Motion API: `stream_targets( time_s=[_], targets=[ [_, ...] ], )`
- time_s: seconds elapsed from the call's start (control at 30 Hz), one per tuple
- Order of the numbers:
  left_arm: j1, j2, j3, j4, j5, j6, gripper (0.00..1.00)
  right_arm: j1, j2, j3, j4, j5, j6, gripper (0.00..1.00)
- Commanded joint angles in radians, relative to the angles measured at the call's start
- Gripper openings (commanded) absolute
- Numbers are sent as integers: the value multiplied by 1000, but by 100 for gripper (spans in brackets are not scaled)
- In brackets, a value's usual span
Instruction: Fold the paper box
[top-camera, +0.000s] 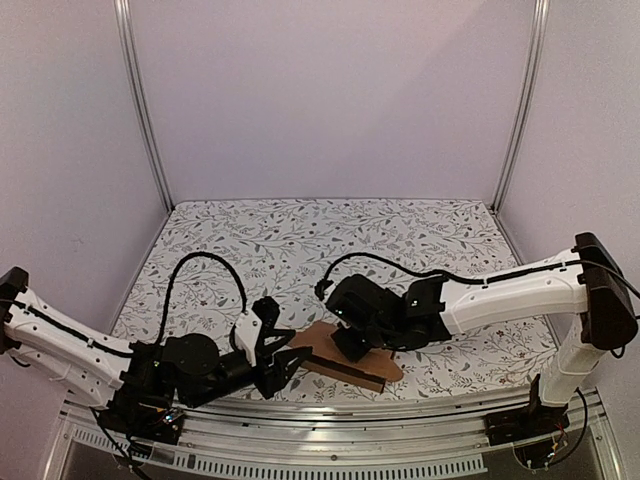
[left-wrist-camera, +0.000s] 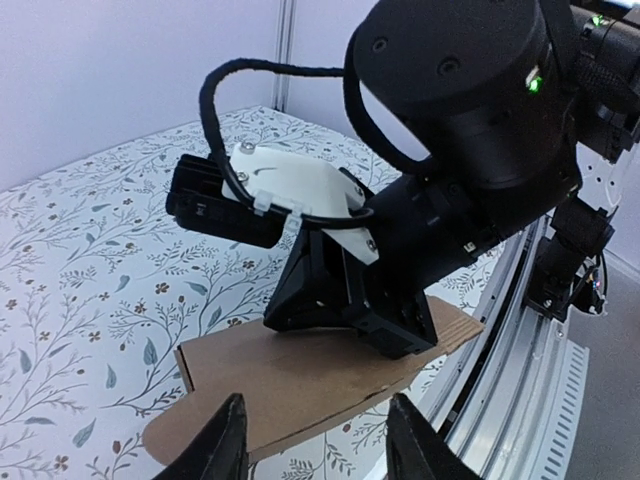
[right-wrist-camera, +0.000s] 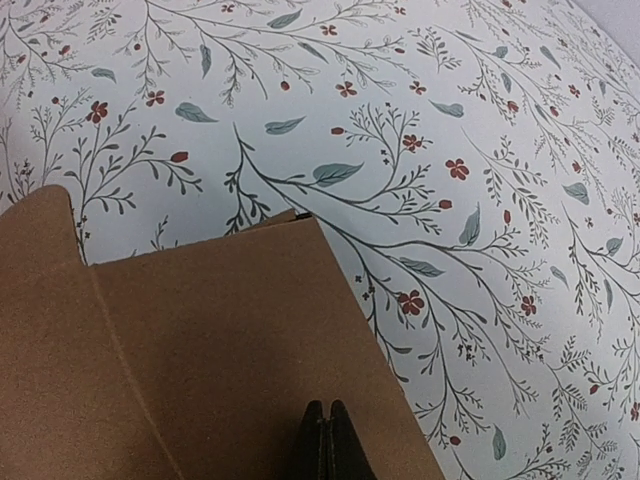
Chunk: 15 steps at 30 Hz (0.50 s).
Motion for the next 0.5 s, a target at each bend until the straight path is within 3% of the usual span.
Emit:
stream_targets(
  time_s=[0.0, 0.13, 0.3, 0.47],
  targets=[
    [-10, -69, 49, -240, -27, -48, 49, 12, 32, -34, 42, -29, 27, 0],
    [45, -93, 89, -327, -35, -38, 52, 30, 47, -41, 42, -26, 37, 0],
    [209, -92, 92, -341, 144, -78, 48, 44, 61, -50, 42, -22, 57, 0],
    [282, -65, 95, -372, 243, -123, 47, 47, 59, -57, 39, -10, 62, 0]
  ],
)
